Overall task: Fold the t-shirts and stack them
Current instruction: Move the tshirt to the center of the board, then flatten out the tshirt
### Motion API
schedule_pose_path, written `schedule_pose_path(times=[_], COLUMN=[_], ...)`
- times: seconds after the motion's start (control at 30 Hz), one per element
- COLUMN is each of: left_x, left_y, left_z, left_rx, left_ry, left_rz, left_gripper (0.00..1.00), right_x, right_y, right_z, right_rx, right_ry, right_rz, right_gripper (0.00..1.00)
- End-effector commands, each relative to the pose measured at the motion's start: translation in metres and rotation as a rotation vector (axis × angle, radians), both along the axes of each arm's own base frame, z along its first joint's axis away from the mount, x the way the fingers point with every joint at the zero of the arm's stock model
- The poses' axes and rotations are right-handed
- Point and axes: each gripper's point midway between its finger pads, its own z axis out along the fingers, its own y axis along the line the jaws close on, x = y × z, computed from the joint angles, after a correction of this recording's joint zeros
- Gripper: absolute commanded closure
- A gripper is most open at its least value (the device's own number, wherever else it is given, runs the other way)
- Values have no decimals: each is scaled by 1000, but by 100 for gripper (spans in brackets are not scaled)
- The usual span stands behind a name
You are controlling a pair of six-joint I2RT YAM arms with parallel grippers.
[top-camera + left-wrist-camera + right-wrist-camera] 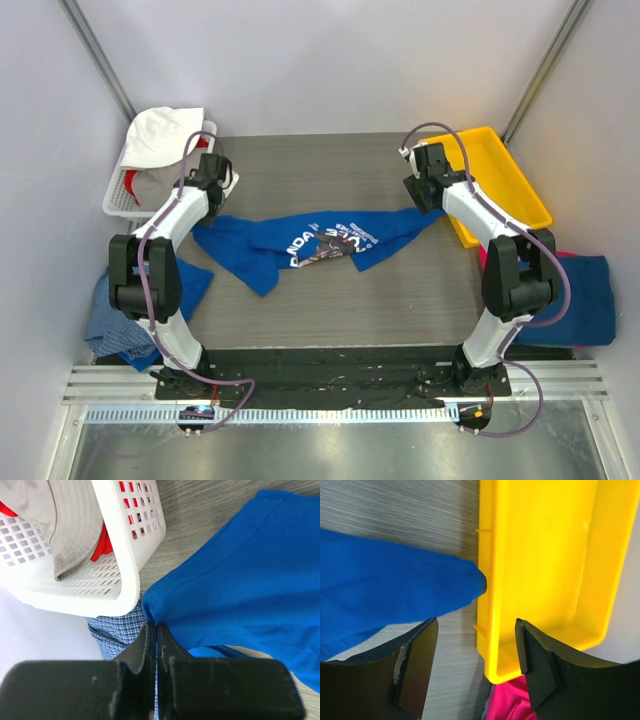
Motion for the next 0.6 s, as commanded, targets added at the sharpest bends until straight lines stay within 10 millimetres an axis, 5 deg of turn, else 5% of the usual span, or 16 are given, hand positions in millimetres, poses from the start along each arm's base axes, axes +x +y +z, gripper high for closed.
schedule_pose_path(times=[0.0, 0.23, 0.57], left_x=[13, 15, 11], left_y=[1, -10, -8], left_z=[19, 12, 18], left_rx=[-3, -44, -35], left_ry=[-50, -10, 0], left_rz=[2, 2, -8], left_gripper=[100, 100, 100], right_x=[28, 51, 27], right_y=[16, 33, 35], right_z=[9, -13, -59], right_rx=[63, 134, 151], right_ry=[-45, -11, 106], right_rz=[60, 77, 96], right_gripper=[30, 32, 34])
